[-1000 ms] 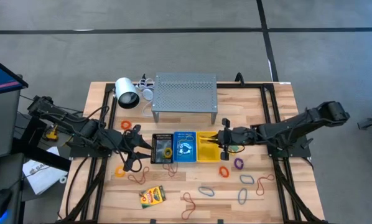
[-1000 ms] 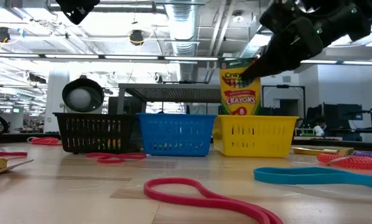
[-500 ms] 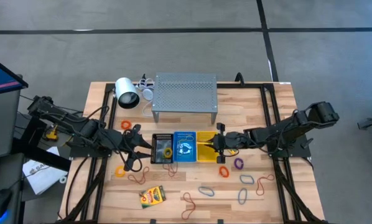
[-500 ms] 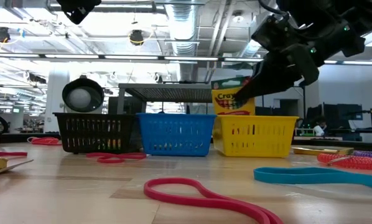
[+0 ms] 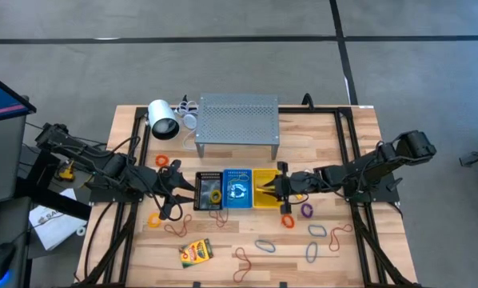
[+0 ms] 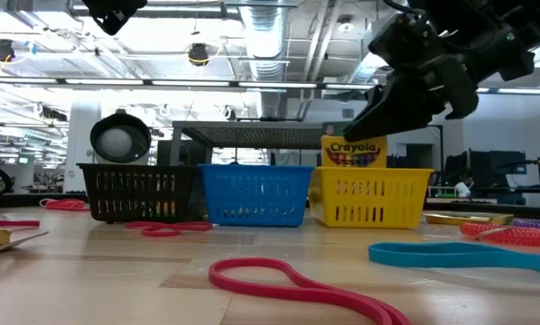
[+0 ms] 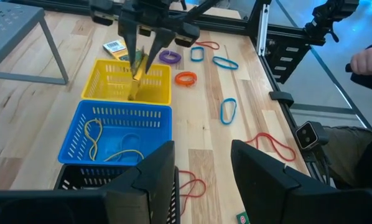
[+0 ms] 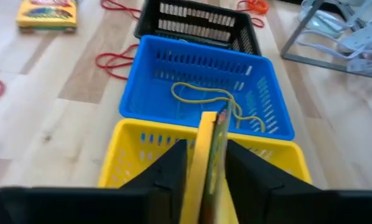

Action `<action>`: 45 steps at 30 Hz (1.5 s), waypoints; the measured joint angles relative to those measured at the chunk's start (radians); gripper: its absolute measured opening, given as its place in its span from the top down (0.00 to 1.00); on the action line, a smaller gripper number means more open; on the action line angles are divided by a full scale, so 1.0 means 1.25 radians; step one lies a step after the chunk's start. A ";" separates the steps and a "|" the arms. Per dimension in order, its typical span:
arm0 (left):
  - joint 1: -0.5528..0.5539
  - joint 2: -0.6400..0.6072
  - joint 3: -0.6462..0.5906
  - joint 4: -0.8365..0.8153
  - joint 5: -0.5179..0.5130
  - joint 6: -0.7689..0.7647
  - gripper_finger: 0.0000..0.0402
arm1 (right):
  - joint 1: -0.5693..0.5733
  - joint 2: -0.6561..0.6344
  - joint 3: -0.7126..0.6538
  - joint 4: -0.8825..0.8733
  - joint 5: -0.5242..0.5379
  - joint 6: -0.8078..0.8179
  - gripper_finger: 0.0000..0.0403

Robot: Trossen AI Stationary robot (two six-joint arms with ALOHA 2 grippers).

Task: Pick & Place Office Desk Supplies
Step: Put the yellow crayon box into the yellow basket, then put the red rubber band into the blue basket

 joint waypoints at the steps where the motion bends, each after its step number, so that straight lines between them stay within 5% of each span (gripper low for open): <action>1: 0.000 0.000 0.000 0.000 0.000 0.000 0.62 | 0.000 0.000 0.000 0.002 -0.005 0.007 0.72; 15: 0.000 0.000 0.000 0.000 -0.008 0.000 0.62 | 0.027 -0.155 0.018 0.004 -0.125 0.067 0.42; 27: 0.000 0.000 0.000 -0.032 -0.018 0.000 0.62 | 0.037 -0.285 0.019 -0.151 -0.079 0.077 0.44; 45: 0.000 0.000 -0.103 -0.081 -0.066 -0.022 0.62 | 0.036 -0.294 0.019 -0.332 0.068 0.180 0.45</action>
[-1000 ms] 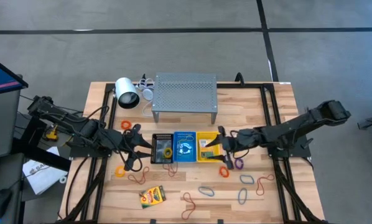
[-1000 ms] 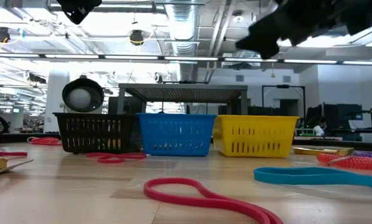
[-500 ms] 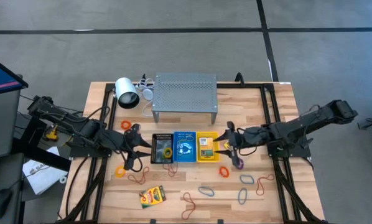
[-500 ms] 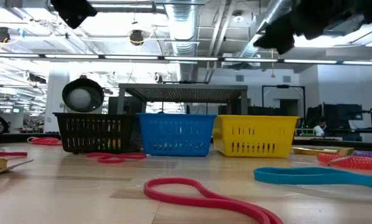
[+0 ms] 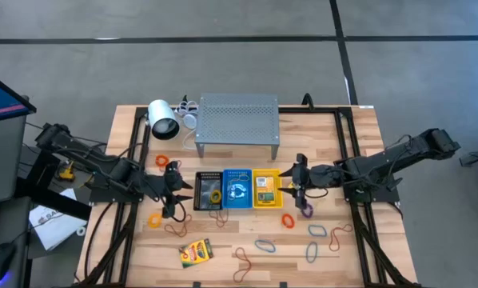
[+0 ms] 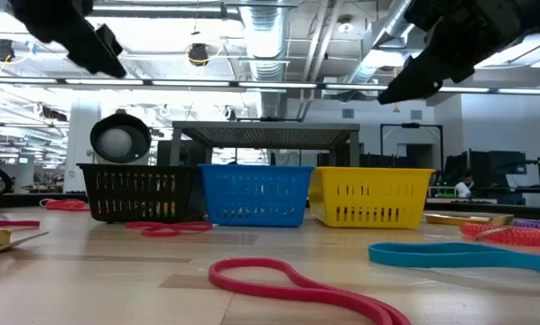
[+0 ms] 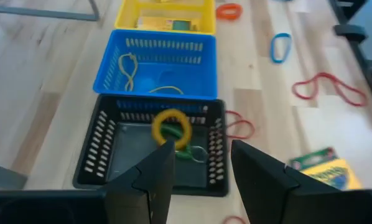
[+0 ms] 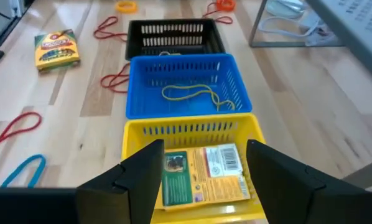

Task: Pick & Place Office Desk Supplies
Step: Put the red rubber band into the blue basket

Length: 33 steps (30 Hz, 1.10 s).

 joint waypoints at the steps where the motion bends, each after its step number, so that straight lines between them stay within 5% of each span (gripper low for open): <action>1: 0.000 0.000 -0.012 0.015 -0.010 0.003 0.62 | -0.003 0.000 0.000 0.004 0.001 -0.005 0.45; 15: 0.085 -0.017 -0.045 0.208 -0.238 0.281 0.62 | -0.107 0.000 0.000 0.192 0.001 -0.233 0.45; 33: 0.291 -0.022 -0.045 0.295 -0.247 0.318 0.62 | -0.181 -0.016 0.000 0.100 -0.025 -0.224 0.45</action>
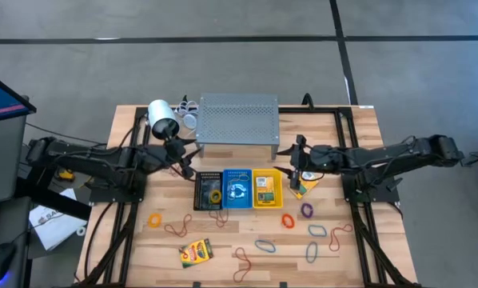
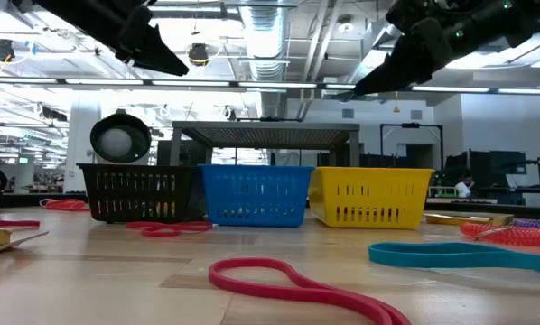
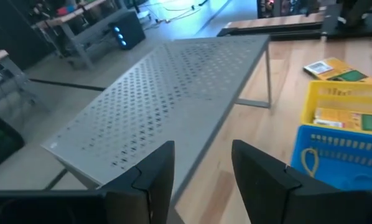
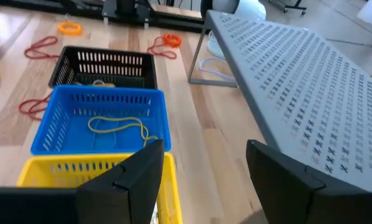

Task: Pick & Place Office Desk Supplies
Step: Put the red rubber band into the blue basket

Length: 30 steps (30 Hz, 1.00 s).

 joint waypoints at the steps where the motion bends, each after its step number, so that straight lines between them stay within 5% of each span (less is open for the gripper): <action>1: 0.004 0.000 0.000 0.004 0.000 0.012 0.62 | -0.002 -0.007 0.000 -0.006 0.001 0.000 0.45; 23: 0.040 0.000 0.000 0.026 0.024 0.087 0.62 | -0.082 -0.088 0.000 -0.093 0.000 0.029 0.45; 30: 0.040 0.000 0.000 -0.061 0.042 0.036 0.62 | -0.058 -0.088 0.000 -0.104 -0.027 0.090 0.45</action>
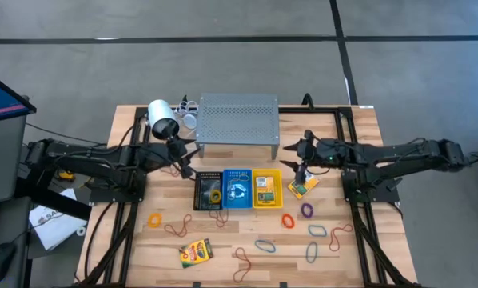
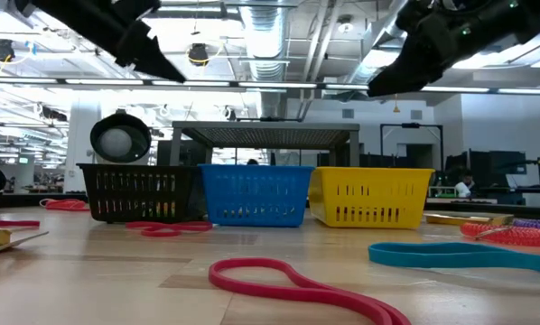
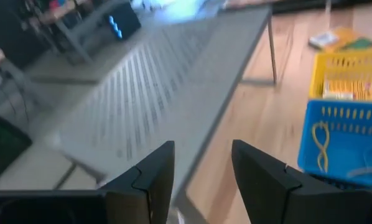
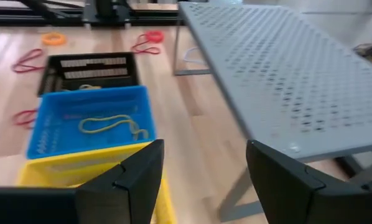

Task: Pick & Place Office Desk Supplies
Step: Put the red rubber band into the blue basket

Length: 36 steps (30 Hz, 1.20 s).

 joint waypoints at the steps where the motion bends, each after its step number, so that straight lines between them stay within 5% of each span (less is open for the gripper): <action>1: 0.000 0.000 0.000 -0.026 0.000 -0.022 0.62 | 0.008 0.000 0.000 -0.005 0.000 0.012 0.45; 21: 0.000 0.000 0.000 -0.359 0.042 -0.413 0.62 | 0.156 0.056 -0.019 0.009 0.006 0.129 0.45; 36: 0.041 0.000 0.000 -0.386 0.035 -0.441 0.62 | 0.030 0.100 -0.018 0.024 0.008 -0.033 0.45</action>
